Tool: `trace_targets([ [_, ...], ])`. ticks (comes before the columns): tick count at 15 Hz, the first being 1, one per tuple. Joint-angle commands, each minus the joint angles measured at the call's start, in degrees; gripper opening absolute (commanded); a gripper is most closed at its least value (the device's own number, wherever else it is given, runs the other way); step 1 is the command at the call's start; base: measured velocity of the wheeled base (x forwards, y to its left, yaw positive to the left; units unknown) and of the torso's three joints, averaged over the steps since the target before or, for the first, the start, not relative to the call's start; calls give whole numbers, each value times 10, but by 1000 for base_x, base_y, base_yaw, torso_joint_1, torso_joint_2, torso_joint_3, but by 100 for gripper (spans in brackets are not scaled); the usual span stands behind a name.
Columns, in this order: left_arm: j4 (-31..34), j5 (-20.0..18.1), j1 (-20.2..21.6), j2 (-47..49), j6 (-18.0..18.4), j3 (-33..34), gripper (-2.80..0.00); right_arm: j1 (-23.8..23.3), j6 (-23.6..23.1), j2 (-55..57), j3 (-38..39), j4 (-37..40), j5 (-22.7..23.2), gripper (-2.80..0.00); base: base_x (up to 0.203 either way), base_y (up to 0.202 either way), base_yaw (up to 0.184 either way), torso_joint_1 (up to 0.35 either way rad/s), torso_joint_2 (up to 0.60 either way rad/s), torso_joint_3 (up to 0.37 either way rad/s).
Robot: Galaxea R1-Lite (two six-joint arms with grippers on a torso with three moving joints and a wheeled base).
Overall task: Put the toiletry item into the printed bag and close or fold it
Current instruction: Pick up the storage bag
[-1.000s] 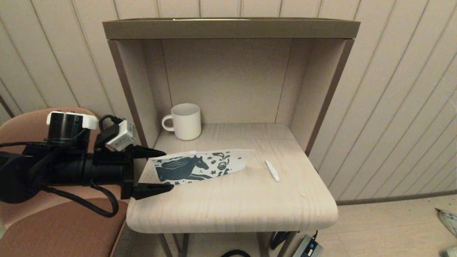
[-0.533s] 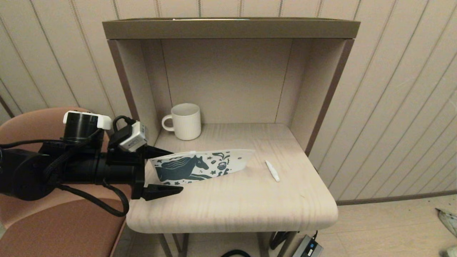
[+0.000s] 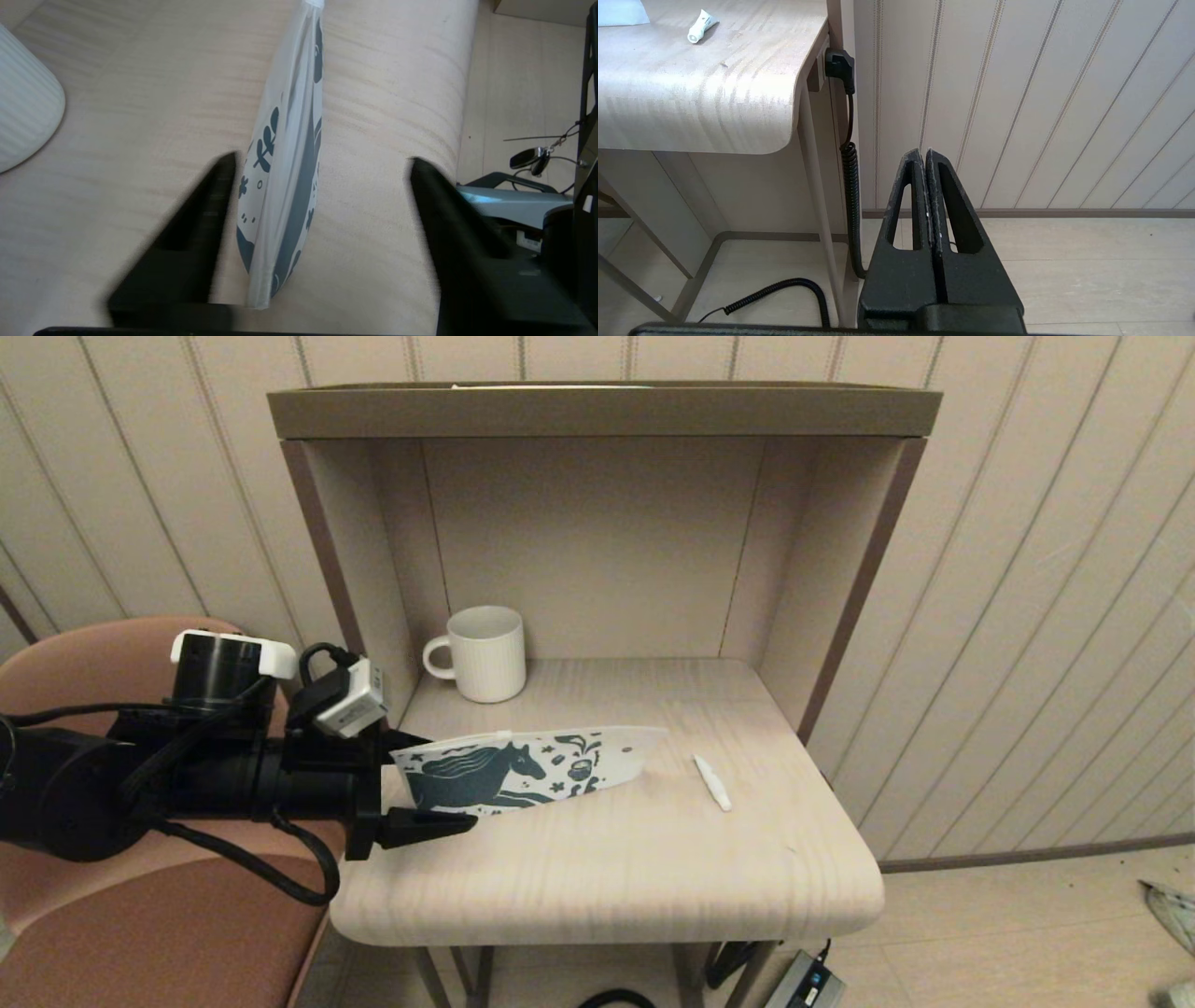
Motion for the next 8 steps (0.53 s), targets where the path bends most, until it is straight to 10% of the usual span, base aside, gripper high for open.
trace_targets([
  [1,0,-3,0,-5,1,0,-280,0,-1,1,0,0,0,-280,0,0,0,0,0,0],
  [8,6,-8,-6,-17,-2,0,-280,0,-1,1,0,0,0,-280,0,0,0,0,0,0],
])
